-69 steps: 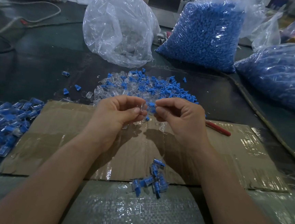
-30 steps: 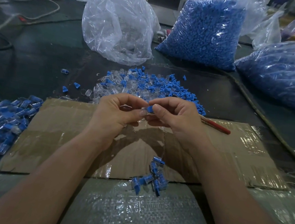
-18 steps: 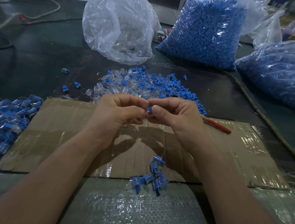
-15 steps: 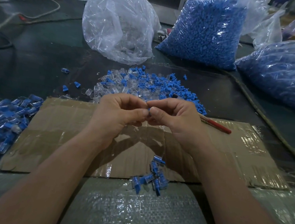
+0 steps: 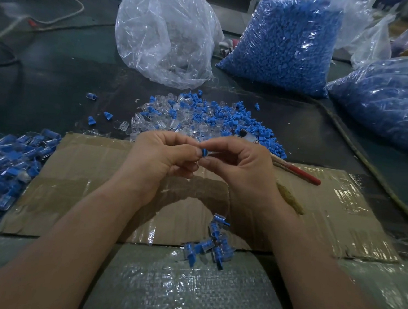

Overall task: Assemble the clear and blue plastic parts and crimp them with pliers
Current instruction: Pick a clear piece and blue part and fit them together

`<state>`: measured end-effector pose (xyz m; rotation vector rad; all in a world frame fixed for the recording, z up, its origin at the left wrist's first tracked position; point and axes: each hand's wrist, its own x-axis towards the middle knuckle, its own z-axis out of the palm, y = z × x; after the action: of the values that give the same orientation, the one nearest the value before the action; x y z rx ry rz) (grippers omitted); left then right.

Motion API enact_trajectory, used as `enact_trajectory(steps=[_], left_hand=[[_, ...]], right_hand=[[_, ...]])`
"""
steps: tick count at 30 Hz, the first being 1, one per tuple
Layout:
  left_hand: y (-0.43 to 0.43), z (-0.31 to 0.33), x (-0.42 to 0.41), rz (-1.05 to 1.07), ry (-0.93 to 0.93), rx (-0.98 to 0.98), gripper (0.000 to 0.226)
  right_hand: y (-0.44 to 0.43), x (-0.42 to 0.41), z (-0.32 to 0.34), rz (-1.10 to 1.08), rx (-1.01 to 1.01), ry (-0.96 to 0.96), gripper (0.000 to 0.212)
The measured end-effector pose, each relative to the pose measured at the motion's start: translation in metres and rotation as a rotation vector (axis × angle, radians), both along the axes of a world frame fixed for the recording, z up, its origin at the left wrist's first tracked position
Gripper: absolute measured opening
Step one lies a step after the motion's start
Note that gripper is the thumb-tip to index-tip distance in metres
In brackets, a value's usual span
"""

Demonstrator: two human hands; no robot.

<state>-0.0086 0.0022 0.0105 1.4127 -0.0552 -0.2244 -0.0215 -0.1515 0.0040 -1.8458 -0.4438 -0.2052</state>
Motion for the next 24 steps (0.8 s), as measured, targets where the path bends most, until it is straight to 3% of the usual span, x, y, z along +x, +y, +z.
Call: enact_trajectory(steps=[5, 9, 24], left_hand=[[-0.0005, 0.0029, -0.0001, -0.055, 0.039, -0.099, 0.005], [-0.0001, 0.0044, -0.0003, -0.073, 0.043, -0.143, 0.020], [0.0007, -0.0033, 0.0039, -0.103, 0.024, -0.063, 0.007]], right_hand=[[-0.0019, 0.0010, 0.0003, -0.064, -0.040, -0.147, 0.034], [-0.0041, 0.0024, -0.0004, -0.088, -0.049, -0.173, 0.037], [-0.0054, 0.0024, -0.0014, -0.084, -0.116, -0.186, 0.035]])
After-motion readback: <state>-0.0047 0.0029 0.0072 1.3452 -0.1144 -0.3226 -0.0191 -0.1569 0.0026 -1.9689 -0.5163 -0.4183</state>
